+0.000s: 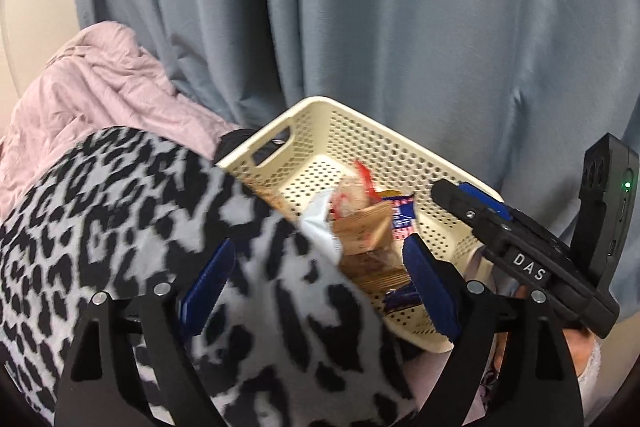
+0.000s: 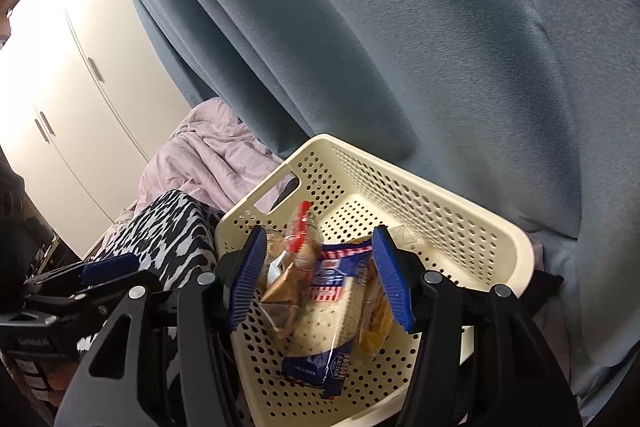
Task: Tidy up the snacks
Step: 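Move both open tools back over the remaining snacks on the blanket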
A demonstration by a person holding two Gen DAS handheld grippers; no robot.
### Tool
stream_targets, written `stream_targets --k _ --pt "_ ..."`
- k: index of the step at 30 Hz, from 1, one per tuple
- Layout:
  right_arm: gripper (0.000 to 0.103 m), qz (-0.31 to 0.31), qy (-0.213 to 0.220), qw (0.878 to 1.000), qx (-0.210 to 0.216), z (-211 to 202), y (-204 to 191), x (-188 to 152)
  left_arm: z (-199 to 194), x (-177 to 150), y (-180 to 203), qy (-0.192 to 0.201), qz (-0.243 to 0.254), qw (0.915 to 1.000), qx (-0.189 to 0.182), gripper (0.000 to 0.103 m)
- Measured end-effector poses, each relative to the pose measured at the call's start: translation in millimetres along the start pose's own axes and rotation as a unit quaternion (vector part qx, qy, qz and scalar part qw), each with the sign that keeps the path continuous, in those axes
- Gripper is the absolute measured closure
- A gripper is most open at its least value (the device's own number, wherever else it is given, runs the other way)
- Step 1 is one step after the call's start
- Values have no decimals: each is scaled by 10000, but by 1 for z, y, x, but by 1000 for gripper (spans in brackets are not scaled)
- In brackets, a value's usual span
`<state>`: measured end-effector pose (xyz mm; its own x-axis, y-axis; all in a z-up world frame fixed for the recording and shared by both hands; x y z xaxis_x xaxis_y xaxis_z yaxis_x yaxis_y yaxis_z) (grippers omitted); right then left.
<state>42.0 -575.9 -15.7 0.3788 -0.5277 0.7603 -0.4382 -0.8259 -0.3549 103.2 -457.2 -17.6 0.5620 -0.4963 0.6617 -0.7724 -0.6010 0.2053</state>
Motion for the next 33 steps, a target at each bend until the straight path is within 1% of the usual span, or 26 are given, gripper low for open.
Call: stream_targets --k 10,13,16,19,25,30,33 --pt "46 -141 -54 9998 88 4 -21 -4 -24 -10 -29 95 -168 9993 326 16" --pt "46 -132 -29 9999 103 3 -25 -2 -35 -13 -36 185 -256 9988 385 12" --pt "46 -207 -14 9996 179 2 -36 -2 -50 -19 -51 286 -393 9974 525 12" --pt "46 -323 -29 9989 343 3 -54 -2 -62 -24 -66 341 -521 9958 675 12" --pt "46 -703 -192 9941 799 6 -108 -14 -92 -38 -110 496 -869 9895 1038 12" --pt "46 -1019 -348 9879 1117 7 -151 -28 -124 -51 -152 676 -1200 9816 1325 12" --pt "46 -1196 -438 9833 1301 7 -177 -36 -145 -63 -179 782 -1435 9748 1518 12"
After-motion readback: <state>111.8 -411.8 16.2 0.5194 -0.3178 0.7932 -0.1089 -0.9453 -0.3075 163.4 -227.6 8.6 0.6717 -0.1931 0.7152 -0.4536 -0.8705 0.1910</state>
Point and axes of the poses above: each gripper's, at about its wrist camera, not at the fingertips, and z roughly the way its jaws point, y to its right, x to its top, the point moved 10 cm from there along z, roughly the way its jaws point, and after that the axes turned 5 degrees about -z, right-handed, at the moved point
